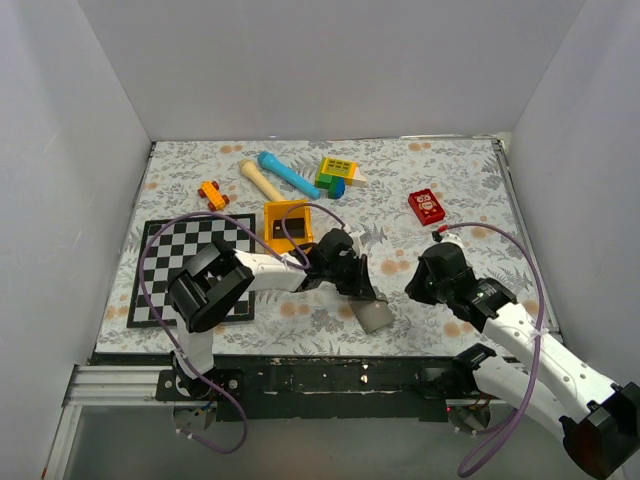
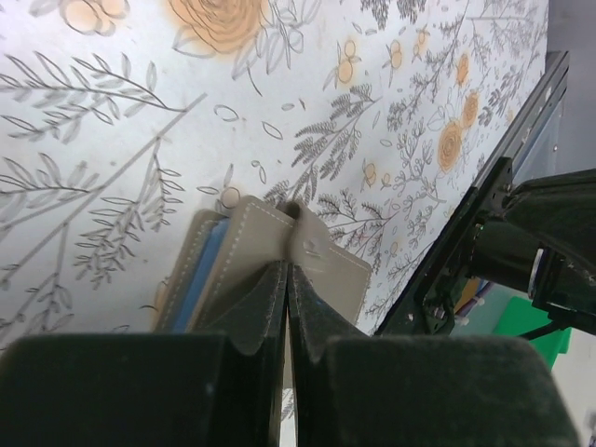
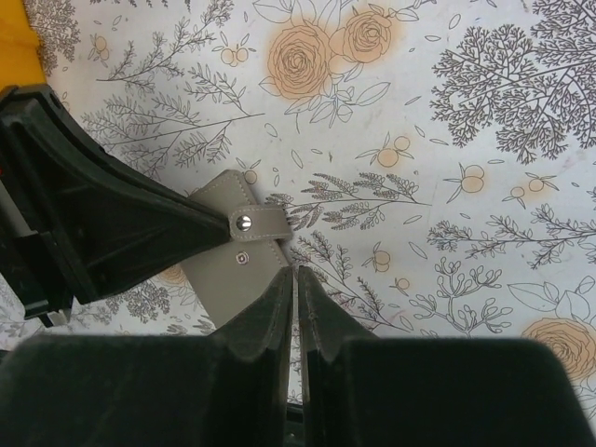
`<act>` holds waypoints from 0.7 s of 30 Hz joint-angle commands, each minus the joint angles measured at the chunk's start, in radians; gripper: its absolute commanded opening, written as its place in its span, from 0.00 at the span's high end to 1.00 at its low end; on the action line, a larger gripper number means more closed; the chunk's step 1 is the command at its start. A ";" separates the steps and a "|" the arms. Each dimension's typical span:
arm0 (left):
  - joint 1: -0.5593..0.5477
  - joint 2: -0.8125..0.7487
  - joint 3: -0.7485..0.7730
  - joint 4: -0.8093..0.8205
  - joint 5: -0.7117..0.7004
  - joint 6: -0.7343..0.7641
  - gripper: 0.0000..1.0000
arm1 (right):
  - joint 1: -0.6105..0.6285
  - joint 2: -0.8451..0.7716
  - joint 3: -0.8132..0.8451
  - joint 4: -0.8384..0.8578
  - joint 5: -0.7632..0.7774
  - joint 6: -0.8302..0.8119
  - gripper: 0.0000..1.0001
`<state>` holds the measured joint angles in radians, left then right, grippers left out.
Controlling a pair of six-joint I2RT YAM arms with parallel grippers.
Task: Put the credit cards into the card holder
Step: Close the card holder at the center of the board.
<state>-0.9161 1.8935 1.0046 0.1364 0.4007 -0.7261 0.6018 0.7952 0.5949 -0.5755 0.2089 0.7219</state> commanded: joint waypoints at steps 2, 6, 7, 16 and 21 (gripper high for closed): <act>0.054 -0.008 -0.006 0.040 0.038 0.013 1.00 | -0.020 0.027 0.043 0.062 -0.046 -0.030 0.87; 0.065 -0.033 -0.012 0.037 0.046 0.025 1.00 | -0.028 0.038 0.042 0.080 -0.069 -0.035 0.87; 0.065 -0.037 -0.017 0.040 0.052 0.025 1.00 | -0.030 0.041 0.042 0.083 -0.077 -0.039 0.87; 0.056 -0.091 -0.058 0.081 0.154 0.013 1.00 | -0.037 0.076 0.036 0.109 -0.121 -0.049 0.82; 0.054 -0.088 -0.060 0.063 0.162 0.027 1.00 | -0.045 0.087 0.039 0.112 -0.118 -0.052 0.82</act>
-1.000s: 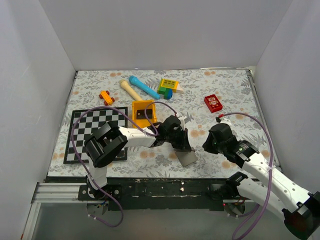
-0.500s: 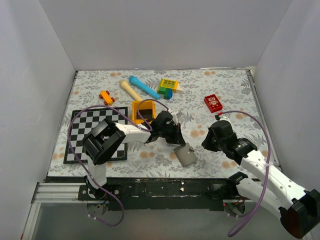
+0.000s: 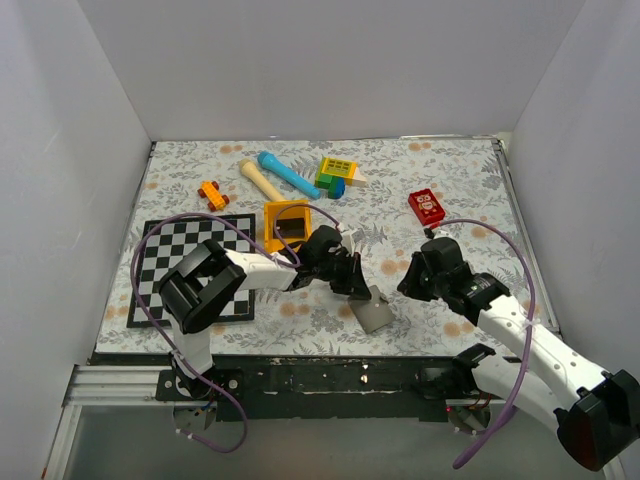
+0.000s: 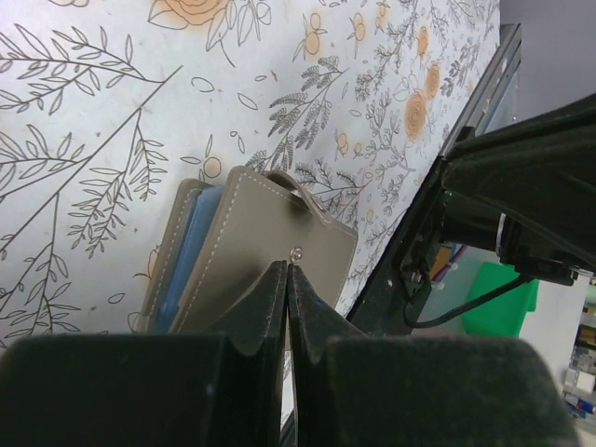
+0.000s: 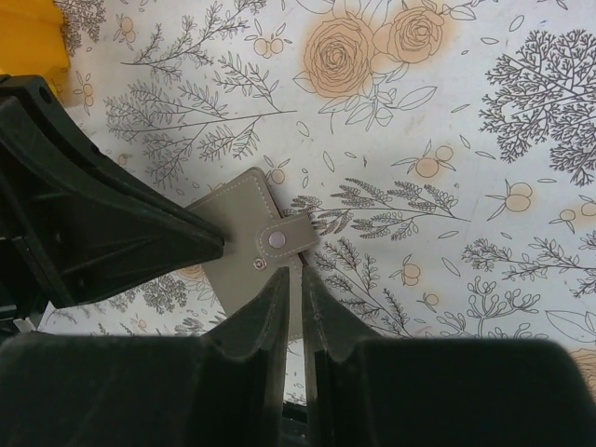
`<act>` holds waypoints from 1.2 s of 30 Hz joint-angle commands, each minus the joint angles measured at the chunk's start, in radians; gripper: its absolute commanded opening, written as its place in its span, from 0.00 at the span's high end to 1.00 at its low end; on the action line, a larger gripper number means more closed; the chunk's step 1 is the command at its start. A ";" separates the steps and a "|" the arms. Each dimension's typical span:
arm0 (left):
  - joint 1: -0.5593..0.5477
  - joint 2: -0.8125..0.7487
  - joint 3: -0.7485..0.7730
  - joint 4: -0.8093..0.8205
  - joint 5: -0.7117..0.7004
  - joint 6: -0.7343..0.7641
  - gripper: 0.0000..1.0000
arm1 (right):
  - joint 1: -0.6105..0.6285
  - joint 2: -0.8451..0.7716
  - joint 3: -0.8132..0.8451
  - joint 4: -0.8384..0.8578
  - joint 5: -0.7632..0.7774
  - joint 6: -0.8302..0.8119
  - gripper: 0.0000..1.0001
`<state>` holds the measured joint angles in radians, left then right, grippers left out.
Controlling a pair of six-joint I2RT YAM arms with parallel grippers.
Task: Put the credit cards into the card holder
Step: Close the card holder at the center of the board.
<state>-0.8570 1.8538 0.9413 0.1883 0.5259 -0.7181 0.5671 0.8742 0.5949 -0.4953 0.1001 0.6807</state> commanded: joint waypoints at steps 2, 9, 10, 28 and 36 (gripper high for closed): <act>-0.007 -0.041 0.004 0.019 0.054 0.020 1.00 | -0.013 0.014 0.039 0.032 -0.013 -0.009 0.82; -0.017 -0.008 -0.004 0.025 0.066 0.026 1.00 | -0.018 0.032 0.033 0.041 -0.031 -0.021 0.79; -0.017 0.001 -0.007 0.023 0.062 0.023 1.00 | -0.018 0.032 0.029 0.046 -0.036 -0.023 0.78; -0.017 0.093 -0.065 0.053 0.011 -0.023 1.00 | -0.041 0.134 -0.012 0.162 -0.126 -0.038 0.91; -0.017 0.101 -0.065 0.051 0.005 -0.029 1.00 | -0.049 0.216 -0.014 0.199 -0.151 -0.059 0.95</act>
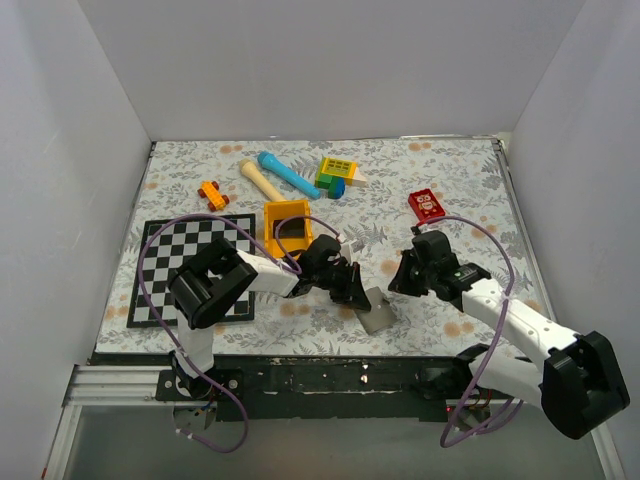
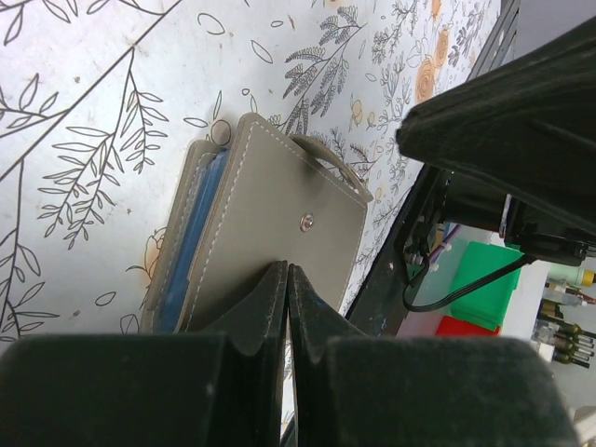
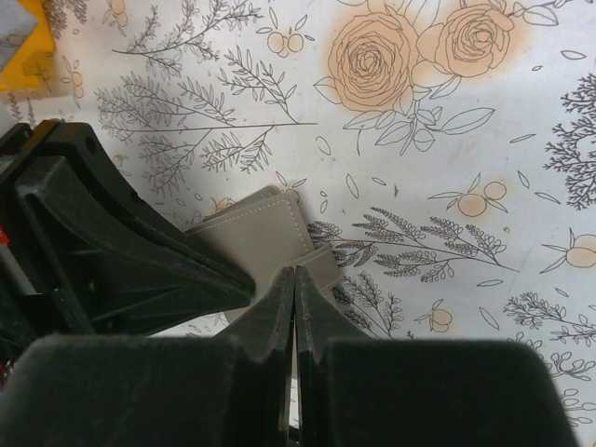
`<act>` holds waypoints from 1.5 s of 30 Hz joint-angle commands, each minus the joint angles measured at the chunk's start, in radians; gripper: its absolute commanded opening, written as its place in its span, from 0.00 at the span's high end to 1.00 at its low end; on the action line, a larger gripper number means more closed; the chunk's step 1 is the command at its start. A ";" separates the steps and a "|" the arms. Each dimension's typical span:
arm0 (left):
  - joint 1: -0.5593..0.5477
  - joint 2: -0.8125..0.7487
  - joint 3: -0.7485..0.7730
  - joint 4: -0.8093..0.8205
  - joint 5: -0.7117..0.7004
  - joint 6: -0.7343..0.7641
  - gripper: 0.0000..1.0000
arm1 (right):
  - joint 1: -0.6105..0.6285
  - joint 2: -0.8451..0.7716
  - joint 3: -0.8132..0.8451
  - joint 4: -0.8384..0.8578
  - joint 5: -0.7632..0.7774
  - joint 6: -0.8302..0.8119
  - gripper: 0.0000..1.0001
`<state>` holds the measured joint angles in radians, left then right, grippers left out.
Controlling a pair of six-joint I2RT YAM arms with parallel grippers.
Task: Put the credit cards into the card holder
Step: Close the card holder at the center of the board.
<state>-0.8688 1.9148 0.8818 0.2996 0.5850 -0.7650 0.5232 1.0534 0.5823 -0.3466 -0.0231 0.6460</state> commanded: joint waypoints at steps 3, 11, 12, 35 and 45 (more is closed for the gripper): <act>-0.006 0.041 -0.007 -0.059 -0.056 0.016 1.00 | -0.003 0.065 -0.004 0.070 -0.054 -0.031 0.96; -0.006 0.046 -0.003 -0.056 -0.051 0.012 1.00 | -0.005 0.096 -0.032 0.119 -0.135 -0.043 0.97; -0.006 0.049 -0.001 -0.056 -0.051 0.013 1.00 | -0.003 0.096 -0.036 0.124 -0.149 -0.045 0.98; -0.006 0.058 0.006 -0.056 -0.048 0.009 1.00 | -0.003 0.097 -0.071 0.106 -0.202 -0.065 0.99; -0.004 0.061 0.011 -0.063 -0.048 0.009 1.00 | -0.005 0.053 -0.035 0.083 -0.152 -0.062 0.99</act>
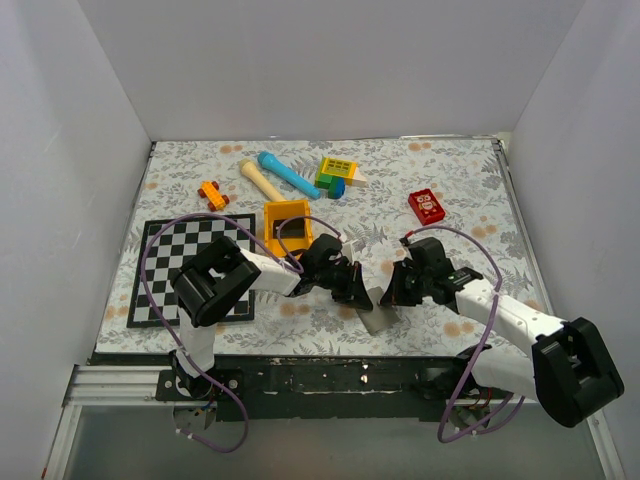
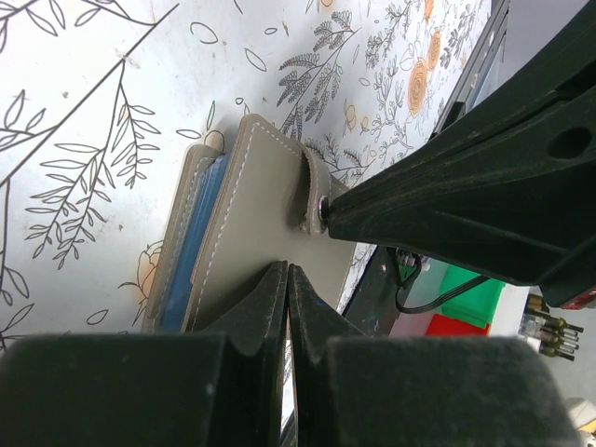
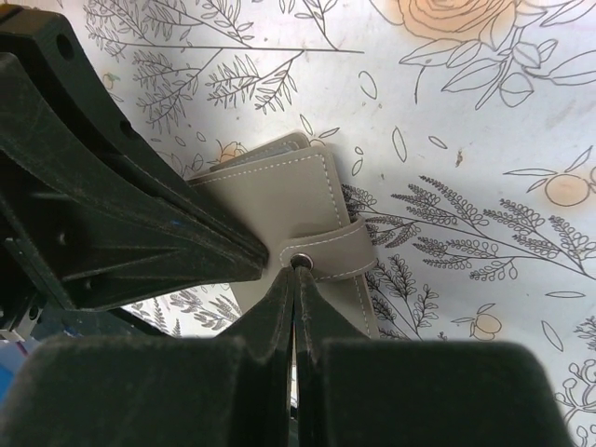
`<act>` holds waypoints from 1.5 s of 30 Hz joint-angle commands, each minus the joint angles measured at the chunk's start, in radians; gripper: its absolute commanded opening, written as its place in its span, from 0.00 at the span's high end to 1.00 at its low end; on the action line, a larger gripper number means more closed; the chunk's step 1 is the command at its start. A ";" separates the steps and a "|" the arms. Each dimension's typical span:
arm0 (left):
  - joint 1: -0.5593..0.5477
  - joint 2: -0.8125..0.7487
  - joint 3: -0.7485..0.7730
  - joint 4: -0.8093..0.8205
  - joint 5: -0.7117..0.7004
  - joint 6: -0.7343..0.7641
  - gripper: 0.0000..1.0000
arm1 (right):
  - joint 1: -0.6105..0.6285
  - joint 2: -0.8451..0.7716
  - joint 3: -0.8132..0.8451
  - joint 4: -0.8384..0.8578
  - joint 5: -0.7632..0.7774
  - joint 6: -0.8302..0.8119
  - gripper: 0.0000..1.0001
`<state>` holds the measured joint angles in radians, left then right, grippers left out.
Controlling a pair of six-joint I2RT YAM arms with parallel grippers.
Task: Put the credit cards into the card holder
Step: Close the card holder at the center of the board.
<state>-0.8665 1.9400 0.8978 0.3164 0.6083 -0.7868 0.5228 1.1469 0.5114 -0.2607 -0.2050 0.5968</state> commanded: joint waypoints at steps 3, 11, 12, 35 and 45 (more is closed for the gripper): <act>-0.005 0.037 -0.005 -0.086 -0.081 0.020 1.00 | -0.004 -0.046 0.068 -0.026 0.071 -0.022 0.99; 0.023 0.030 -0.026 -0.071 -0.122 -0.028 1.00 | -0.006 0.031 0.118 -0.041 0.093 -0.040 0.99; 0.024 0.027 -0.028 -0.074 -0.133 -0.031 1.00 | -0.006 0.034 0.119 -0.035 0.093 -0.040 0.99; 0.027 0.013 -0.046 -0.085 -0.229 -0.080 1.00 | -0.006 0.079 0.116 -0.035 0.021 -0.095 0.99; 0.032 0.017 -0.043 -0.080 -0.223 -0.080 1.00 | -0.006 0.083 0.098 -0.049 -0.030 -0.132 0.99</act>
<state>-0.8566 1.9373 0.8825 0.3260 0.5697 -0.9092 0.5213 1.2316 0.5999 -0.3126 -0.1925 0.4911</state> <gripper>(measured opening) 0.009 0.027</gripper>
